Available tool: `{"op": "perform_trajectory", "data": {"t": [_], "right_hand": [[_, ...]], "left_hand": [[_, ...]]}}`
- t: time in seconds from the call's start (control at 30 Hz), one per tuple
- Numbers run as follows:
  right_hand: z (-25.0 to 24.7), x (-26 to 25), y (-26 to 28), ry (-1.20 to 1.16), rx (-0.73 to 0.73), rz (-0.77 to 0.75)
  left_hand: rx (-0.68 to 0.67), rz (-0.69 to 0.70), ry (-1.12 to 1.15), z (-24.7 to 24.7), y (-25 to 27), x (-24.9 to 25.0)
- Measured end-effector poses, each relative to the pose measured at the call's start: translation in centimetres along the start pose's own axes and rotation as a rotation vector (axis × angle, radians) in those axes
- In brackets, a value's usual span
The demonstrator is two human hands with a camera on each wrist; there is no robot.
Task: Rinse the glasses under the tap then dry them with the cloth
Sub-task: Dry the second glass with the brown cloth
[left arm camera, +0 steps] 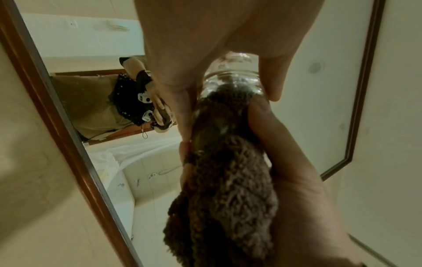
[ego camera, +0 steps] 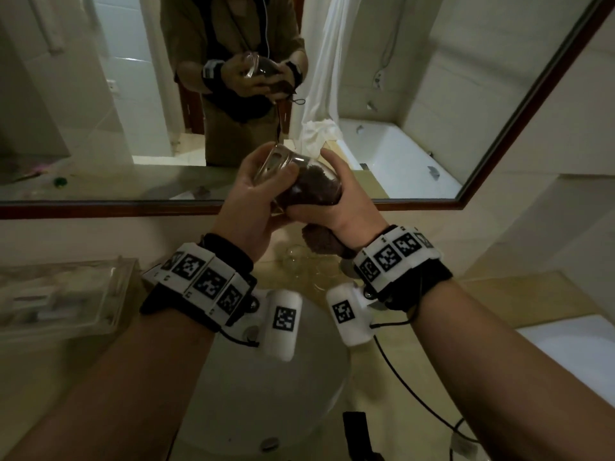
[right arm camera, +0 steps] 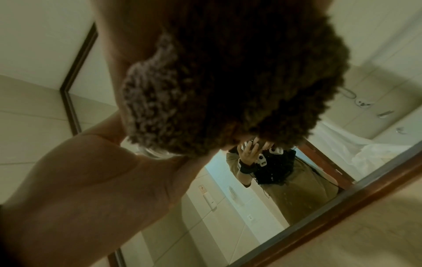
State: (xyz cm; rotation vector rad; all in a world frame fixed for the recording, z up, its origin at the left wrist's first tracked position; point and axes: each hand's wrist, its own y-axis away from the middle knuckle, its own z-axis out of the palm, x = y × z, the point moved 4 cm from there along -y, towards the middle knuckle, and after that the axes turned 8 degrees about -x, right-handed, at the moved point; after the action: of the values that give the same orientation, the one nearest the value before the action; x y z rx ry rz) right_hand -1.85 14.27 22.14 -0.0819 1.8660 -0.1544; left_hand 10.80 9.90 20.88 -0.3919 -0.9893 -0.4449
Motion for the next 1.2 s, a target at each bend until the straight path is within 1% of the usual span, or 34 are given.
{"op": "perform_trajectory", "data": {"t": [0.1, 0.17, 0.23, 0.3, 0.37, 0.43, 0.53, 0.57, 0.6, 0.63, 0.7, 0.77, 0.83, 0.93, 1.0, 1.1, 1.13, 1.2], "right_hand": [[-1.4, -0.5, 0.4, 0.089, 0.060, -0.047], [-2.2, -1.0, 0.7, 0.165, 0.102, -0.098], [-2.5, -1.5, 1.0, 0.256, 0.130, -0.162], [-2.9, -1.5, 1.0, 0.268, 0.132, -0.186], [-3.3, -1.0, 0.7, 0.217, 0.106, -0.191], [-3.7, -0.2, 0.2, 0.129, 0.046, -0.189], [-3.7, 1.5, -0.5, -0.184, -0.076, -0.105], [-3.6, 2.0, -0.7, -0.260, -0.105, -0.083], [-3.6, 2.5, -0.9, -0.284, -0.121, -0.067], [-3.5, 2.8, -1.1, -0.281, -0.135, -0.059], [-3.3, 3.1, -1.2, -0.194, -0.136, -0.068], [-3.0, 3.2, -1.0, -0.056, -0.107, -0.111], [-2.4, 2.9, -0.6, 0.013, -0.080, -0.147], [-1.1, 3.0, -0.5, -0.036, -0.089, -0.146], [-0.5, 3.1, -0.9, -0.122, -0.147, -0.126], [0.2, 3.3, -1.5, -0.309, -0.261, -0.050], [0.4, 3.3, -1.4, -0.322, -0.273, -0.042], [0.7, 3.2, -1.0, -0.277, -0.242, -0.060]], "left_hand": [[-0.001, -0.011, -0.086, 1.4, -0.5, 0.4], [0.006, -0.050, -0.149, 2.2, -0.9, 0.6], [0.019, -0.088, -0.137, 3.0, -1.1, 0.9], [0.054, -0.055, -0.127, 3.6, -1.4, 1.0], [0.105, -0.001, -0.148, 4.0, -1.5, 1.0], [0.157, 0.021, -0.180, 4.2, -1.4, 0.8], [0.186, 0.020, -0.231, 4.3, -1.2, 0.5], [0.181, 0.016, -0.255, 4.4, -1.1, 0.5], [0.175, 0.007, -0.271, 4.4, -1.0, 0.4], [0.181, -0.006, -0.276, 4.3, -0.9, 0.3], [0.242, -0.054, -0.290, 4.0, -0.6, 0.2], [0.289, -0.116, -0.315, 4.0, -0.3, 0.1], [0.303, -0.124, -0.337, 4.0, -0.1, 0.1], [0.347, -0.059, -0.344, 3.8, 0.5, 0.5], [0.384, -0.026, -0.364, 3.4, 1.2, 0.8], [0.412, 0.002, -0.379, 2.5, 2.3, 1.0], [0.407, 0.002, -0.375, 2.3, 2.6, 1.0], [0.391, -0.011, -0.365, 2.1, 2.9, 0.9]]}}
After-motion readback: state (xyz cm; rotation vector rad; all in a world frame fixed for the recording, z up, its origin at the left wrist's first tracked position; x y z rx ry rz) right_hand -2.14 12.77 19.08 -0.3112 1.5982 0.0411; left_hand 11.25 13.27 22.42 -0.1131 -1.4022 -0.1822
